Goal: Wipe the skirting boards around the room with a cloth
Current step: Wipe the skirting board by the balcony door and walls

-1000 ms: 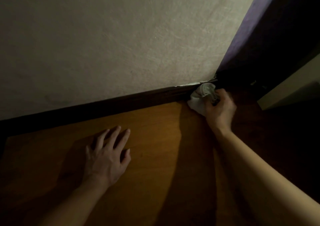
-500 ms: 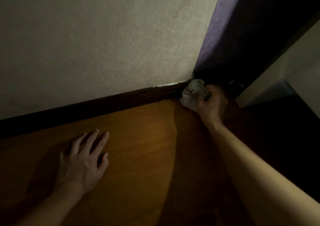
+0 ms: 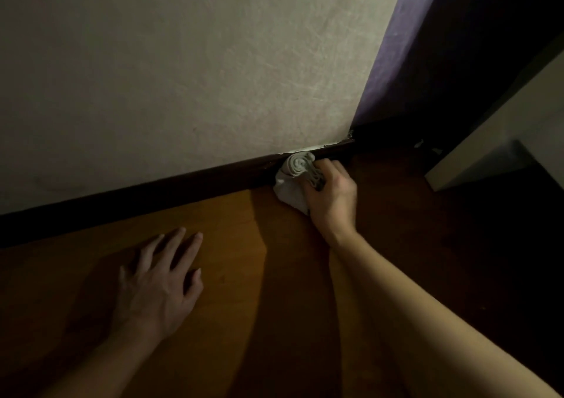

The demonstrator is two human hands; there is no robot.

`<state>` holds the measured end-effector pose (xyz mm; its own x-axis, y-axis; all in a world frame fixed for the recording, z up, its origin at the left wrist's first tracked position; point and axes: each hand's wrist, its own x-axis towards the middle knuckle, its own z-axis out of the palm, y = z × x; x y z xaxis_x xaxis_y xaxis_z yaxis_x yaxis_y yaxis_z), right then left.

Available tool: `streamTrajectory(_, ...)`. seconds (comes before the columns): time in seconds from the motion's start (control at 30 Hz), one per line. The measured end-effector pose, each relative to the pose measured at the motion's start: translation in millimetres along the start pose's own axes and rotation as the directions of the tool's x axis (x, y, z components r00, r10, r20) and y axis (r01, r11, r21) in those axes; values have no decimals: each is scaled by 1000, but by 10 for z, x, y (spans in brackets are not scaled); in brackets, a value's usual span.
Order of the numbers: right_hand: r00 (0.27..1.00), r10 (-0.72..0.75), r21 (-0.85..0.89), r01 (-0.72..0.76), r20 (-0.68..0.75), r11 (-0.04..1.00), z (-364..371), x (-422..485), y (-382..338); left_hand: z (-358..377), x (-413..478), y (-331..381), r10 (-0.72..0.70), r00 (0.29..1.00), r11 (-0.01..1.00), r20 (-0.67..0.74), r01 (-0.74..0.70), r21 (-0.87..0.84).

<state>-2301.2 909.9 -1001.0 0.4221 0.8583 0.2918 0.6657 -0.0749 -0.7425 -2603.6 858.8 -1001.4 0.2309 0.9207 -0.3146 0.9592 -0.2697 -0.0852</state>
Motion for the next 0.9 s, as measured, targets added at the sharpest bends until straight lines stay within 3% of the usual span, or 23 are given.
streamTrajectory(0.17,983,119,24,-117,-141,993,30,-53,-21,-24,9,4,-13,1000,1000,25,12,9)
streamTrajectory(0.33,1000,1,24,-1,-9,1000,106,-66,-140,-20,12,-3,-10,999,1000,32,10,11)
streamTrajectory(0.43,1000,5,23,-5,-29,1000,-43,64,3,-16,15,-1,-19,1000,1000,25,19,17)
streamTrajectory(0.6,989,141,-27,-143,-49,989,-348,308,351,-21,7,20,-18,1000,999,17,18,37)
streamTrajectory(0.77,978,187,-133,-199,-95,971,-472,377,549,-35,18,6,-20,1000,1000,21,20,19)
streamTrajectory(0.9,922,353,-80,-368,-160,926,-563,300,571,-137,18,39,-24,999,1000,26,24,16)
